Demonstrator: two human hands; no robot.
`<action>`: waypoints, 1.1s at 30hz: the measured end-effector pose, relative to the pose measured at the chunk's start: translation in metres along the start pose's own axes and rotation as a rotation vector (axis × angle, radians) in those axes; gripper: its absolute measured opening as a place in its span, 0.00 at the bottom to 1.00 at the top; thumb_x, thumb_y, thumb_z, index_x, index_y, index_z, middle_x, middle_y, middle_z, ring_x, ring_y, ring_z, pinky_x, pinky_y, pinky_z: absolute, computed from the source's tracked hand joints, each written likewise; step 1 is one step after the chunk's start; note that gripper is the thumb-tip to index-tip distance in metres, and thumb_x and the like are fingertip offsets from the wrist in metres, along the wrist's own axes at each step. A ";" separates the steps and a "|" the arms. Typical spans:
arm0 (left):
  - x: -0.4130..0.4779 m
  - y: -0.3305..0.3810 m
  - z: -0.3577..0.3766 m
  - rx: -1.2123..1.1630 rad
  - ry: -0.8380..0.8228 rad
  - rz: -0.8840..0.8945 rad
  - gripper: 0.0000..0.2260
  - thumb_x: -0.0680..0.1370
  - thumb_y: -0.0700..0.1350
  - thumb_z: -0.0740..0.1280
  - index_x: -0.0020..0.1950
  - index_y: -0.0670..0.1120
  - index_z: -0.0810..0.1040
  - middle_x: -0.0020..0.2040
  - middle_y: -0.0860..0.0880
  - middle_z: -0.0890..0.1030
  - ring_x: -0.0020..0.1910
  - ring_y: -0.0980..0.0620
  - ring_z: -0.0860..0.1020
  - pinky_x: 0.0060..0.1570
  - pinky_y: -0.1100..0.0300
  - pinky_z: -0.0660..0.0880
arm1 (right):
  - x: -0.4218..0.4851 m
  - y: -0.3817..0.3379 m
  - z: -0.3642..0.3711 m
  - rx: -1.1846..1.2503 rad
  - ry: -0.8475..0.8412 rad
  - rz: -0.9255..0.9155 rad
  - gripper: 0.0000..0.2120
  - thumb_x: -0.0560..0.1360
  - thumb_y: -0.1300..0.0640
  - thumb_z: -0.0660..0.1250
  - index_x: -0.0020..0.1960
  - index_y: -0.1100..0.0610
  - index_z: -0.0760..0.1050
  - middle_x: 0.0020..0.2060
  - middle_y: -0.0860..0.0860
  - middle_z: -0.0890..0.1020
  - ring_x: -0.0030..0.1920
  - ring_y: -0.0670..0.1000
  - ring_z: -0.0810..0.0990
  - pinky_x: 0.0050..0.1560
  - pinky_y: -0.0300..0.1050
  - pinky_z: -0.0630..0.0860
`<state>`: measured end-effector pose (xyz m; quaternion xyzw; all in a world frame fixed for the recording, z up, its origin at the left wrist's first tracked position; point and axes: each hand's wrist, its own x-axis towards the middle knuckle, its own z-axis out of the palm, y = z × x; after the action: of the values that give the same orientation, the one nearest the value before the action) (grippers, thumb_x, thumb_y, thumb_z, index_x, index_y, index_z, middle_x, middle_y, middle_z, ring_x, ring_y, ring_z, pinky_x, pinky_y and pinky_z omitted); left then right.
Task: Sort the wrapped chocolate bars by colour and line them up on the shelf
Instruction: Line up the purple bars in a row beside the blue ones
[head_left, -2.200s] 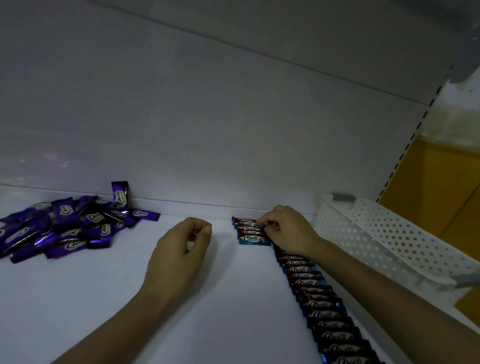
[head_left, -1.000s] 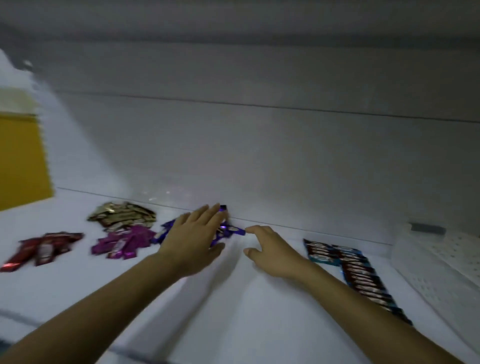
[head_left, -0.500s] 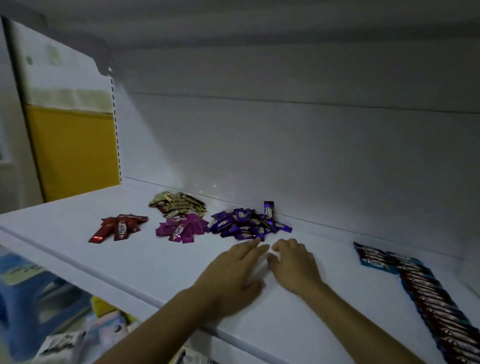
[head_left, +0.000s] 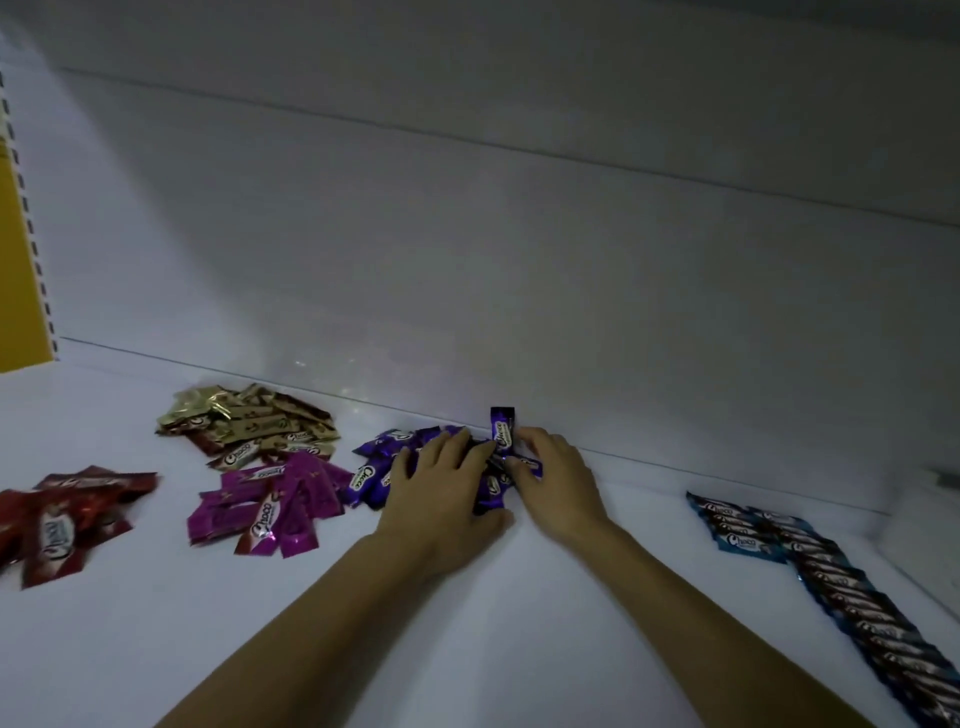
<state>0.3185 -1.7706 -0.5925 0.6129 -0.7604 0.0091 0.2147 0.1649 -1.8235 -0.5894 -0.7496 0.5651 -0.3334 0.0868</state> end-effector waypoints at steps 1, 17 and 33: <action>0.005 -0.002 0.000 0.031 -0.007 0.011 0.35 0.75 0.65 0.61 0.77 0.57 0.52 0.79 0.52 0.50 0.77 0.50 0.48 0.73 0.41 0.45 | 0.002 -0.001 0.001 0.034 -0.027 -0.005 0.15 0.78 0.50 0.63 0.64 0.48 0.72 0.58 0.50 0.78 0.59 0.52 0.75 0.59 0.50 0.72; 0.008 -0.009 0.011 0.067 0.092 -0.031 0.29 0.75 0.67 0.57 0.73 0.56 0.63 0.75 0.54 0.62 0.73 0.49 0.60 0.70 0.49 0.57 | -0.010 -0.001 0.002 0.017 -0.147 -0.099 0.27 0.78 0.58 0.59 0.75 0.47 0.59 0.73 0.47 0.64 0.71 0.48 0.62 0.69 0.41 0.61; 0.014 -0.017 0.001 0.074 0.007 0.030 0.39 0.64 0.79 0.53 0.72 0.64 0.63 0.76 0.57 0.60 0.75 0.52 0.58 0.72 0.44 0.53 | -0.014 0.002 -0.003 0.174 0.026 -0.019 0.14 0.72 0.60 0.68 0.57 0.50 0.78 0.52 0.47 0.78 0.53 0.47 0.77 0.56 0.43 0.74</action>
<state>0.3314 -1.7884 -0.5928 0.6090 -0.7678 0.0423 0.1945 0.1598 -1.8108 -0.5938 -0.7403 0.5278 -0.3918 0.1411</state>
